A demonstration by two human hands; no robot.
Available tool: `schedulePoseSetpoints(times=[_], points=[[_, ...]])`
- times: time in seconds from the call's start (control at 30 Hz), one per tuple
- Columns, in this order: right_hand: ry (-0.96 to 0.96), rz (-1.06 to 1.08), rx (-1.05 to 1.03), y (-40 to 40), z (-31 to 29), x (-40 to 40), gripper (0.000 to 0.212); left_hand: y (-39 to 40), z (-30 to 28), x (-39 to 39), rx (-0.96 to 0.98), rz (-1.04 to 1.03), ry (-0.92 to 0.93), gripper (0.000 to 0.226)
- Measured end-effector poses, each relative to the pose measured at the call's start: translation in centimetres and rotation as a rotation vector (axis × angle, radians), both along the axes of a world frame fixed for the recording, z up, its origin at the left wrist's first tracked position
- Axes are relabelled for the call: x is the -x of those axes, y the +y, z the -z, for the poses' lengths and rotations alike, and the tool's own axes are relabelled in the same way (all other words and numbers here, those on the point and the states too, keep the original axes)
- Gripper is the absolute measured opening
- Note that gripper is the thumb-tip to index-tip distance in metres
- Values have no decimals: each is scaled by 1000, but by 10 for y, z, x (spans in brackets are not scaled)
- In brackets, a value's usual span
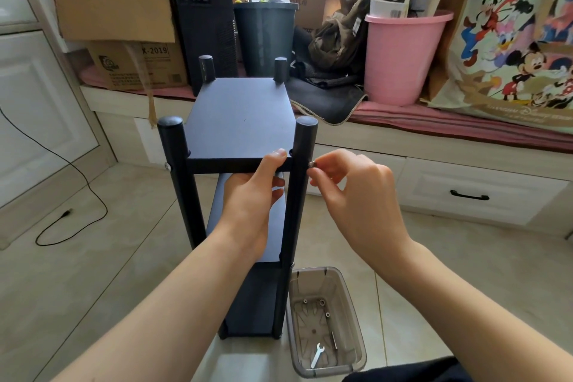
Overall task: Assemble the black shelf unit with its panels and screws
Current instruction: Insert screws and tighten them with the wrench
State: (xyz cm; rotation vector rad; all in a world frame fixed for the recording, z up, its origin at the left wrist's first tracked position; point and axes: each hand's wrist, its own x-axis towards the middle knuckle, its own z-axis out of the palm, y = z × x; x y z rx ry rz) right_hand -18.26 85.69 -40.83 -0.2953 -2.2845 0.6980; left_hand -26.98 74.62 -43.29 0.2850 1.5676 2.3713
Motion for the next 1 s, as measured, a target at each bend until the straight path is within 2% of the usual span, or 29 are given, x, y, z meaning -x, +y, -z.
schedulePoseSetpoints(times=[0.17,0.37,0.5,0.67,0.87,1.0], points=[[-54,9,-58,1,0,3,26,1,1,0,-14,7,-7,22],[15,1,-34,-2,-2,1,11,1,-1,-1,-14,-5,-11,21],[-51,17,-67,-2,-1,1,33,1,-1,-2,-13,-6,-9,29],[-3,16,-47,-6,-5,0,15,1,-2,-3,-16,-12,-18,19],[-30,31,-10,-8,-5,-3,26,1,-3,-3,-17,-12,-23,20],[-38,27,-62,-8,-5,0,14,1,-5,-5,-11,-12,-26,8]])
